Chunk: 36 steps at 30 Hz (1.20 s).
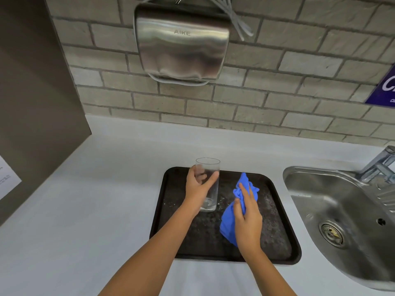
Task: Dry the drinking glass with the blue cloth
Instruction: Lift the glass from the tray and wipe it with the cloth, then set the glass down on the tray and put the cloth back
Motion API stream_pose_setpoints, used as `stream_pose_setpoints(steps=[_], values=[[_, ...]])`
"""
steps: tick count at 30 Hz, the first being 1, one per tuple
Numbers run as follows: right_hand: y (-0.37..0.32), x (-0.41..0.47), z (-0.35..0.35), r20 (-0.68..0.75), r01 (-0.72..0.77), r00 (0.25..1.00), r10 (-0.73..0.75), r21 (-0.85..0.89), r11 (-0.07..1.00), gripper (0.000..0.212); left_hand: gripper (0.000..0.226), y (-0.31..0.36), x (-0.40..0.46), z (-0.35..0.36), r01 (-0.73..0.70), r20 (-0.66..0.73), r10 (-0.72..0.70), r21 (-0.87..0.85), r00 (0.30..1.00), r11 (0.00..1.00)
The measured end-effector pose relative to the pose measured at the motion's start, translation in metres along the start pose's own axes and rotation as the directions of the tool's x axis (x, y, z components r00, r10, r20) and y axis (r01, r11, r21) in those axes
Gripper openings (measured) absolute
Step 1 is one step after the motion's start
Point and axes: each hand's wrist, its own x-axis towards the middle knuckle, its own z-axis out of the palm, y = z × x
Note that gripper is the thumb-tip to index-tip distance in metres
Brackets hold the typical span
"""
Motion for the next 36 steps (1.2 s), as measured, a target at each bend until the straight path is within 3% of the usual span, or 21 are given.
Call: stream_pose_setpoints(steps=[10,15,20,31,34,36], values=[[0.001,-0.008,-0.004,-0.005,0.034,0.999,-0.034,0.017,0.999,0.046,0.088,-0.019,-0.007,0.01,-0.139,0.094,0.128,0.118,0.987,0.983],[0.003,-0.014,-0.006,-0.004,0.055,0.998,-0.055,0.028,0.998,0.046,0.072,-0.023,-0.007,0.011,-0.188,0.141,0.167,0.148,0.976,0.971],[-0.002,-0.021,0.0,0.011,0.086,0.996,-0.087,0.051,0.995,0.048,0.077,-0.023,-0.009,0.008,-0.18,0.153,0.158,0.137,0.975,0.974],[-0.034,-0.048,0.032,0.08,0.227,0.969,-0.232,0.071,0.971,0.077,0.089,-0.013,-0.025,-0.027,-0.162,0.163,0.121,0.267,0.979,0.95],[-0.048,-0.051,0.052,0.093,0.222,0.968,-0.234,0.121,0.968,0.064,0.071,-0.005,-0.043,-0.056,-0.117,0.114,0.093,0.233,0.989,0.965],[-0.059,-0.051,0.068,0.091,0.229,0.966,-0.243,0.136,0.964,0.061,0.035,0.004,-0.057,-0.076,-0.057,0.099,0.041,0.157,0.994,0.986]])
